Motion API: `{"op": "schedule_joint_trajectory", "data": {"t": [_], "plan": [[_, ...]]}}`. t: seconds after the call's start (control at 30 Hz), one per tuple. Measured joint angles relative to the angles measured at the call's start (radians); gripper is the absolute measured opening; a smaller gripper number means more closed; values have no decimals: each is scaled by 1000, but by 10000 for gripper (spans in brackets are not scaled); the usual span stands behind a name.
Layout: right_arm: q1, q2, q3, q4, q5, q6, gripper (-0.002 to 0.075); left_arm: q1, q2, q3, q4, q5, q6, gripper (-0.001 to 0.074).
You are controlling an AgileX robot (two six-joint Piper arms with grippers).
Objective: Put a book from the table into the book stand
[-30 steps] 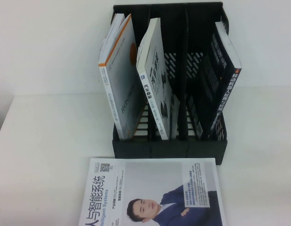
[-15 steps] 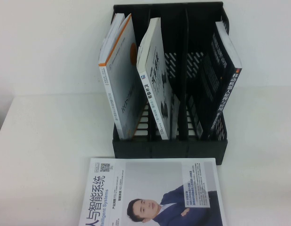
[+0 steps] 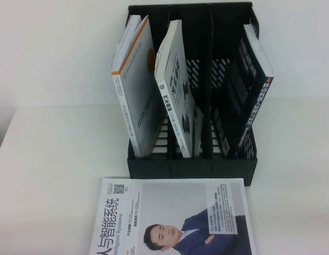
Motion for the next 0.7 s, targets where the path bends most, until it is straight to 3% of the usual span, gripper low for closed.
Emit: {"op": "schedule_joint_trajectory", "data": {"t": [0.7], "plan": [[-6, -23, 51, 50, -29, 24, -2, 0, 0, -2, -2, 8, 3, -2]]}}
